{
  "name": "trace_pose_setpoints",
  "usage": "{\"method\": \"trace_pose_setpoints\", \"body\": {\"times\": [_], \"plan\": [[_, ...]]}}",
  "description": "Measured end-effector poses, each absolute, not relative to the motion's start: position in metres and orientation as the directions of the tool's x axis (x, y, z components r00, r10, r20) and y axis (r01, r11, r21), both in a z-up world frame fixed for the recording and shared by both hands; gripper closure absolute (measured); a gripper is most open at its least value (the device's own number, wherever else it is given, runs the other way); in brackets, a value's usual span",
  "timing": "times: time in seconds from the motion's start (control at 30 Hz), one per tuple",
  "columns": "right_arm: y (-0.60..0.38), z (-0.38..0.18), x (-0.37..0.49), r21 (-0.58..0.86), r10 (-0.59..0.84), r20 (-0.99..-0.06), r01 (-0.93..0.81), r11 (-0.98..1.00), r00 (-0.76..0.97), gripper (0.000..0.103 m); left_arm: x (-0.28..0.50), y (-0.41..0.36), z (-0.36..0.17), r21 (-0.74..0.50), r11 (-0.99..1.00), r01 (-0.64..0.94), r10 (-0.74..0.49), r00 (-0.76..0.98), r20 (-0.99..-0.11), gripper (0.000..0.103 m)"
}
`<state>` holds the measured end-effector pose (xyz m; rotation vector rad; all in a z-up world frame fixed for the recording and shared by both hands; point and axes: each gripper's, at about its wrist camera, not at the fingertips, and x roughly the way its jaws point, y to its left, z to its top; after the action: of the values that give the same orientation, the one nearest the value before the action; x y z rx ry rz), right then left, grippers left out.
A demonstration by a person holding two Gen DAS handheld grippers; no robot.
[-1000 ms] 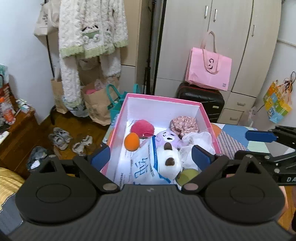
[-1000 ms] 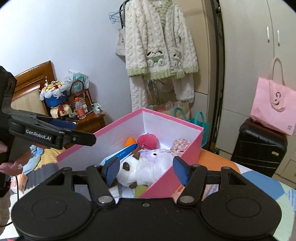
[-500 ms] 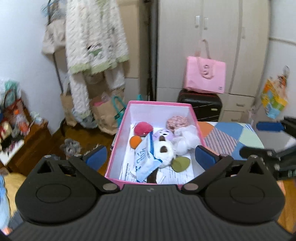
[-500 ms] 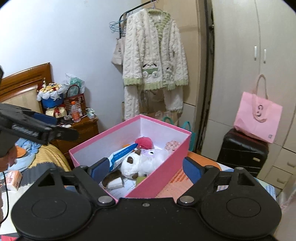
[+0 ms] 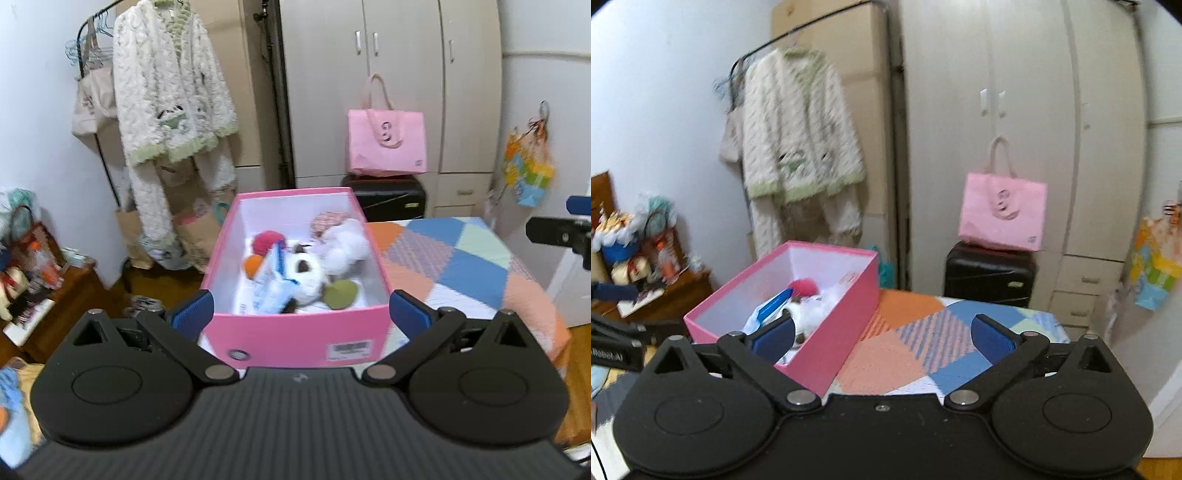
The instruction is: Organize soft objects
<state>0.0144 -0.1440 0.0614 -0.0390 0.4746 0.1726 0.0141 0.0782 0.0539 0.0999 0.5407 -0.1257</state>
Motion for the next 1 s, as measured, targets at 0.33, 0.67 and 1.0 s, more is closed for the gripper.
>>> {"method": "trace_pose_setpoints", "body": {"times": [0.33,0.67,1.0], "plan": [[-0.143,0.044,-0.029,-0.076,0.024,-0.458,-0.066,0.995,0.889,0.000,-0.005,0.063,0.034,0.026,0.993,0.113,-0.086,0.870,-0.486,0.000],[-0.144,0.031,-0.023,-0.096,-0.075,-0.481,0.032,0.995,0.873,0.000,-0.003,0.060,0.030,0.022,0.997,0.075,-0.055,0.874,-0.484,0.000],[-0.140,0.027,-0.033,-0.102,-0.092,-0.474,0.049,0.994,0.875,0.000,-0.003,0.058,0.021,0.028,0.997,0.068,-0.045,0.862,-0.505,0.000]]}}
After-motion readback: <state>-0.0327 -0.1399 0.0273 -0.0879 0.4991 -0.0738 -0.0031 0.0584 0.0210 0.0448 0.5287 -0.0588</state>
